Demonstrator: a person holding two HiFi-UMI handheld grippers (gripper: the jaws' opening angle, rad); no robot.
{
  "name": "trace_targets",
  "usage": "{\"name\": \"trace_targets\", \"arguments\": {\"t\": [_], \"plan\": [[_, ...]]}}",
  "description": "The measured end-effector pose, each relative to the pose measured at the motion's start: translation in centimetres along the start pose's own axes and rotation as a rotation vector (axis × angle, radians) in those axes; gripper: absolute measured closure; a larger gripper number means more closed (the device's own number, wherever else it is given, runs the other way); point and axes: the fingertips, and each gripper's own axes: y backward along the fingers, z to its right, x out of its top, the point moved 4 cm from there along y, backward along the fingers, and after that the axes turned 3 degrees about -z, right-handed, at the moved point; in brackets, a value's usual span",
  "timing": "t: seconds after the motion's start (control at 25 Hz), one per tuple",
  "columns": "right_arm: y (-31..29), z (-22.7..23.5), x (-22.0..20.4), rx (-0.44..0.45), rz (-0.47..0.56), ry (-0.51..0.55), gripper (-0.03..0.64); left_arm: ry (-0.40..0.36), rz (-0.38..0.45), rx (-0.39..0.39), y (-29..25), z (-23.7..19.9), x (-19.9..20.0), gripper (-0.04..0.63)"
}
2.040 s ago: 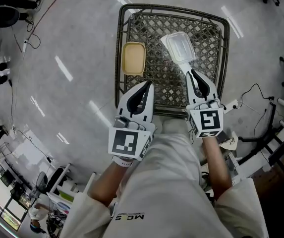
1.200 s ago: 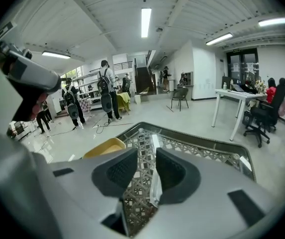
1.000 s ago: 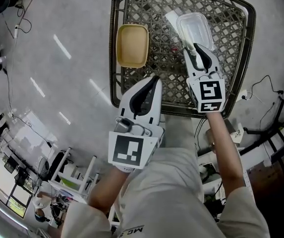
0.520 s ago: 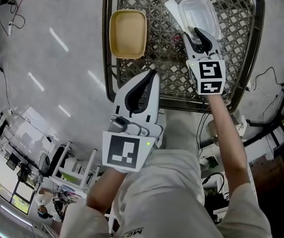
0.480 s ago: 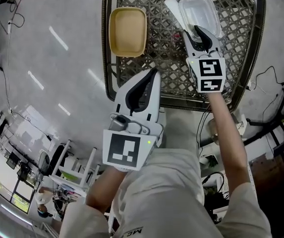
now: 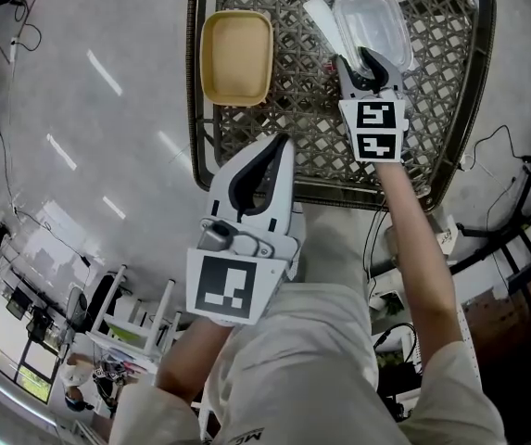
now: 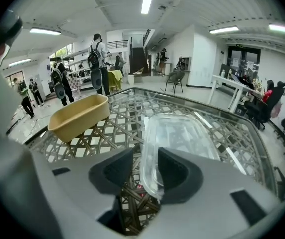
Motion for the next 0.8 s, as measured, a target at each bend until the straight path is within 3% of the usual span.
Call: {"name": "trace_targets", "arguments": {"t": [0.28,0.6,0.8], "plan": [[-0.1,0.1,-0.1,-0.035,-0.029,0.008,0.456,0.004,0.009,-0.003,0.7,0.3,-0.3,0.571],[-0.1,-0.2,0.4,-0.070,-0.130,0.102,0.540,-0.002,0.019,-0.004,1.1,0.3,-0.2,0.571],[0.1,-0.2,0.1,-0.065,-0.097,0.068,0.546,-0.010,0.023,-0.009,1.1,0.6,0.1,0.571]]}}
